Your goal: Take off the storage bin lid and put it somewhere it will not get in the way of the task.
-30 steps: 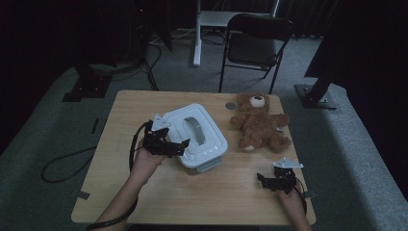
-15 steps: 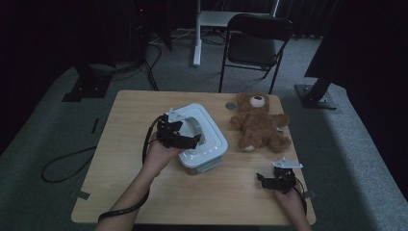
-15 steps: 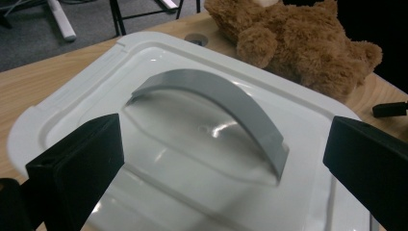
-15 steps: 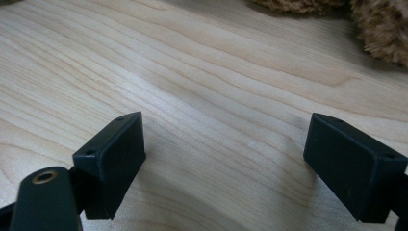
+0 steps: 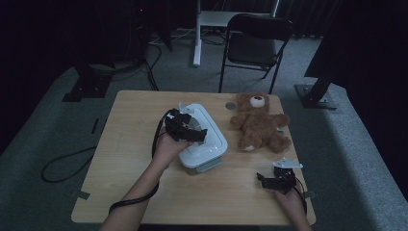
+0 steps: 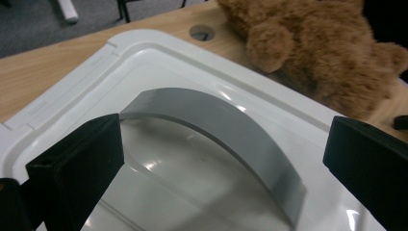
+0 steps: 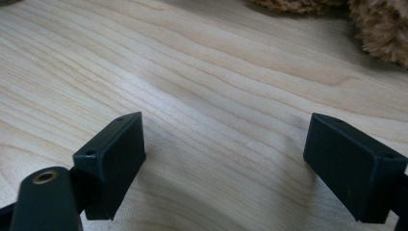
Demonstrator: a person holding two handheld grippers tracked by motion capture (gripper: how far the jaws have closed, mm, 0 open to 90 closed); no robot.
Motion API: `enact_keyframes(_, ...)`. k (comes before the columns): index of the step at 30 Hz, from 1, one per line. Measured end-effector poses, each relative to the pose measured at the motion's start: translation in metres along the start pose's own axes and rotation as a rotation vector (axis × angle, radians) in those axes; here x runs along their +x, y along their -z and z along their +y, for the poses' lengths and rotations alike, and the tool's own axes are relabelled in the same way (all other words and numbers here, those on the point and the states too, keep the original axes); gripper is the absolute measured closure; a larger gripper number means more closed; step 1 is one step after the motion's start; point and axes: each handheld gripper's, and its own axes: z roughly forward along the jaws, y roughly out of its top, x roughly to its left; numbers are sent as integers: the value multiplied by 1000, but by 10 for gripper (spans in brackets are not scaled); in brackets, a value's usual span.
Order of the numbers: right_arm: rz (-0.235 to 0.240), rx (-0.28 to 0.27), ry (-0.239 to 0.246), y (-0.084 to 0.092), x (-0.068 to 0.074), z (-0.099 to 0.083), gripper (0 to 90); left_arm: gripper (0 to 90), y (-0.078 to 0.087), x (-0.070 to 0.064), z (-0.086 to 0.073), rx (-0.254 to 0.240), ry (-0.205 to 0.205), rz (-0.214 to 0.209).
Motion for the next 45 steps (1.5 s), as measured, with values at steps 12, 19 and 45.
enact_keyframes(12,-12,1,-14,0,0,0,137,81,-19,0,-5,51,37,0)
enact_keyframes(19,-12,1,-14,0,0,0,137,153,-17,1,-10,23,64,-8)
enact_keyframes(45,-12,0,-14,0,0,0,138,632,24,-6,-6,-143,103,-98)
